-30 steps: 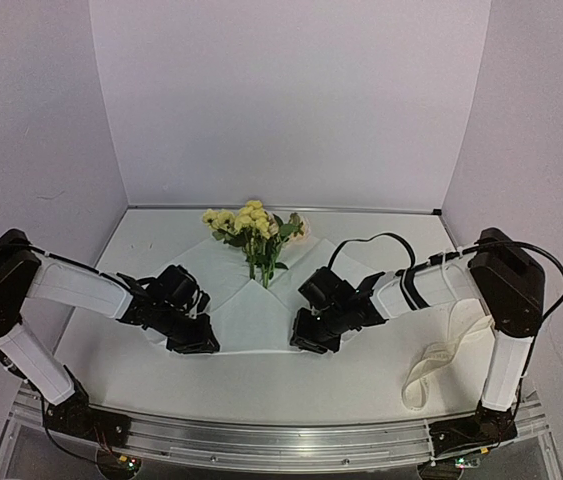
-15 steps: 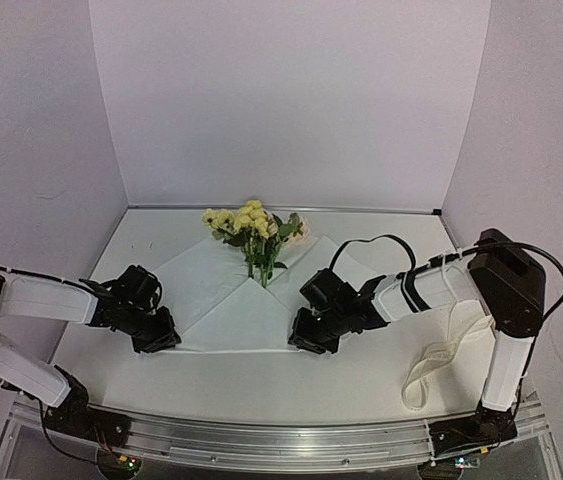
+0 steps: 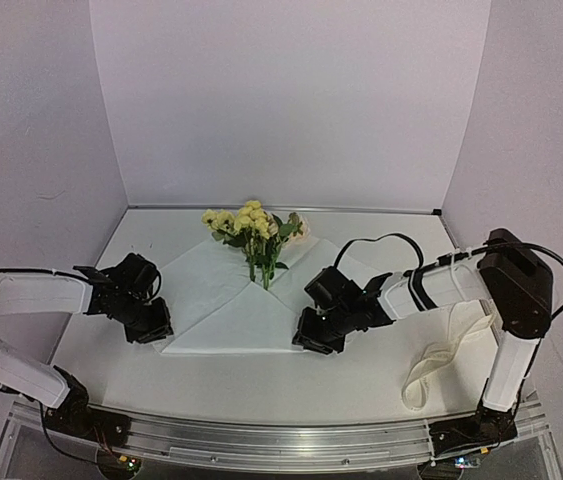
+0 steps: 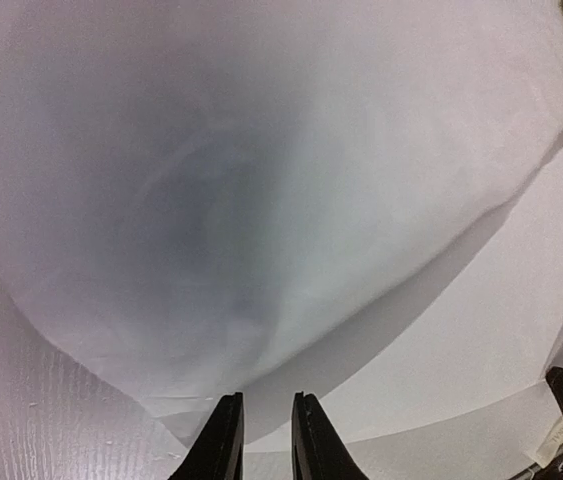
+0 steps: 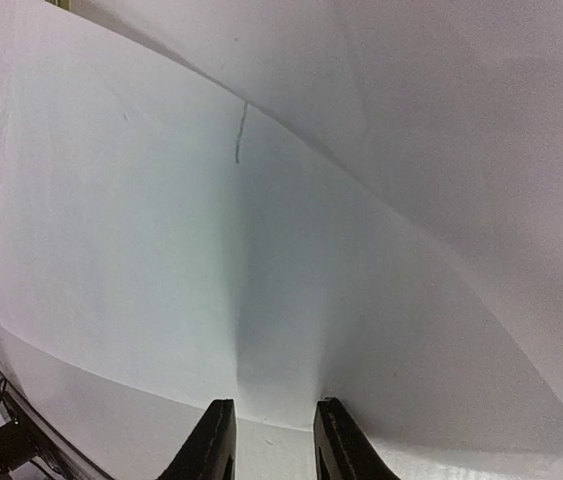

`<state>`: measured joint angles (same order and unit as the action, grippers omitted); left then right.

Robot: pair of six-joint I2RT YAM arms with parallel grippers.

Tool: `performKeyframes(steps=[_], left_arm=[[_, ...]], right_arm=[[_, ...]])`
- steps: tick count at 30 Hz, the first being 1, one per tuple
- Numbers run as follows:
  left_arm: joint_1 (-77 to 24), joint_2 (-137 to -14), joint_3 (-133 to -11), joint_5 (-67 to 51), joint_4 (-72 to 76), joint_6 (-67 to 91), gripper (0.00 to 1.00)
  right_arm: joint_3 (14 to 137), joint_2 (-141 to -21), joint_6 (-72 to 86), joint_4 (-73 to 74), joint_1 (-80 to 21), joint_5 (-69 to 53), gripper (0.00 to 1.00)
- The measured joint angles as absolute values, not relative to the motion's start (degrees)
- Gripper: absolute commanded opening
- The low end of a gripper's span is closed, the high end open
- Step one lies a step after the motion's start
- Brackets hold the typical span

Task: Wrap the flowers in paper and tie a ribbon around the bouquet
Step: Press the fold line of the 1/4-folded wrapping paper, then pick up the one-fourth-folded wrapping paper from the center of the board.

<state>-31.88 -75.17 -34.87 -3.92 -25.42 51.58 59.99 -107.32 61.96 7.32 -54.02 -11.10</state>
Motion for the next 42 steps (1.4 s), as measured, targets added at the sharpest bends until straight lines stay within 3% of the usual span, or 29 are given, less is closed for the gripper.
performKeyframes(steps=[10, 15, 21, 24, 30, 42], left_arm=[[-43.70, -85.03, -55.03, -0.19, -27.15, 40.46, 0.16], [-48.66, -94.53, -60.67, -4.39, -24.83, 34.58, 0.14], [-51.00, -101.96, -64.47, -8.16, -22.97, 29.74, 0.14], [-50.95, -103.71, -65.49, -9.07, -22.51, 28.35, 0.14], [-50.89, -105.17, -66.61, -10.10, -21.94, 26.89, 0.13], [-50.89, -107.69, -68.32, -12.16, -21.87, 26.51, 0.13]], right_arm=[[57.87, -97.04, 59.46, 13.81, -53.87, -10.29, 0.40], [51.49, -92.28, 59.98, 15.01, -53.87, -8.08, 0.40], [45.63, -91.53, 61.77, 12.86, -53.39, -5.41, 0.52], [42.87, -91.56, 62.92, 7.83, -52.83, -4.34, 0.52], [38.84, -92.16, 65.60, -2.97, -51.72, -1.82, 0.48], [33.08, -92.14, 70.41, -14.17, -51.46, 2.87, 0.23]])
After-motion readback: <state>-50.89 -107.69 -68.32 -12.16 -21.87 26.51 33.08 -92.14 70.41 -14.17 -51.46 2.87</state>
